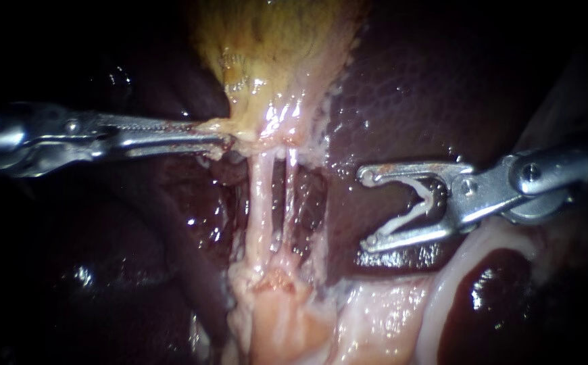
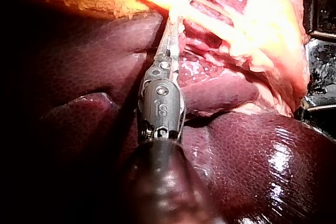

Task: Clipping first clip left tube

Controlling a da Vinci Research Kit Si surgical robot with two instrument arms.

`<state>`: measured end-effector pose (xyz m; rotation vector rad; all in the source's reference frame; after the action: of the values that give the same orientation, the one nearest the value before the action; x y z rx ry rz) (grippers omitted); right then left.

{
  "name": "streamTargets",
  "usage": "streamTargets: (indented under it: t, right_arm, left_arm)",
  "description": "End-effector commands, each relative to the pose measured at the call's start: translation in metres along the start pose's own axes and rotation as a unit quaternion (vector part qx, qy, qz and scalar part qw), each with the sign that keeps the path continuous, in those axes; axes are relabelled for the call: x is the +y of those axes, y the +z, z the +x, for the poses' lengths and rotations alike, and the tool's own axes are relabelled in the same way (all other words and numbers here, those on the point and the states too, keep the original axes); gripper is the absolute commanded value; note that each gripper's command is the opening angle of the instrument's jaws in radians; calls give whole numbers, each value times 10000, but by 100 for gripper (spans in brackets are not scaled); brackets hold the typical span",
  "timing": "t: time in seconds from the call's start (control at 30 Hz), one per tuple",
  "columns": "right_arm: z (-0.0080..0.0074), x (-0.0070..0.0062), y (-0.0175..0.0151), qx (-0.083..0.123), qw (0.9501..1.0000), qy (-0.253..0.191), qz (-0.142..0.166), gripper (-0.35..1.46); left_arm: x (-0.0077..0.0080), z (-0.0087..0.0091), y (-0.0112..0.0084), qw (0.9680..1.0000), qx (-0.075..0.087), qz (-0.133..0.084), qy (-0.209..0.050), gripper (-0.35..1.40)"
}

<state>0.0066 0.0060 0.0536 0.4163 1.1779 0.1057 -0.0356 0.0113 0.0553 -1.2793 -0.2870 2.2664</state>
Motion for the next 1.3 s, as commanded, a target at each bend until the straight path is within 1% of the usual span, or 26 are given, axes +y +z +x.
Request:
streamTargets:
  t: [0.03, 0.1, 0.17, 0.27, 0.43, 0.47, 0.57, 0.7, 0.8, 1.0, 1.13, 1.27, 1.3]
  right_arm:
    - [0, 0, 0, 0, 10000, 2, 0, 50]
    - [0, 0, 0, 0, 10000, 2, 0, 50]
    - [0, 0, 0, 0, 10000, 2, 0, 50]
    - [0, 0, 0, 0, 10000, 2, -1, 50]
    - [0, 0, 0, -1, 10000, 3, -2, 50]
    - [0, 0, 0, -1, 10000, 3, -2, 50]
    - [0, 1, -1, -1, 10000, 3, -2, 50]
    - [0, 1, -1, -1, 10000, 4, -2, 50]
    - [0, 0, -1, 0, 10000, 3, -1, 50]
    - [4, -3, 2, 3, 10000, 5, 11, 50]
    - [14, -10, 10, 18, 10000, 13, 65, 50]
    - [28, -20, 24, 34, 9999, -15, 120, 50]
    - [33, -23, 30, 40, 9999, 40, 144, 50]
  left_arm:
    - [1, 1, -1, 10000, 2, -5, 4, -35]
    - [1, 5, -6, 10000, 3, -22, -2, -35]
    - [0, 12, -16, 10000, -13, -58, -18, -35]
    - [-2, 24, -34, 9999, 117, -94, -54, -35]
    - [-1, 47, -64, 9995, 293, -48, -124, -35]
    - [-1, 53, -71, 9993, 348, -49, -141, -35]
    - [-1, 64, -84, 9989, 422, -29, -205, -35]
    - [-1, 75, -99, 9985, 521, 12, -181, -35]
    - [0, 76, -104, 9984, 531, 21, -188, -35]
    - [1, 75, -105, 9984, 531, 22, -184, -35]
    - [2, 75, -104, 9984, 531, 26, -182, -35]
    - [2, 75, -102, 9984, 531, 30, -181, -35]
    - [2, 75, -102, 9984, 531, 30, -182, -35]
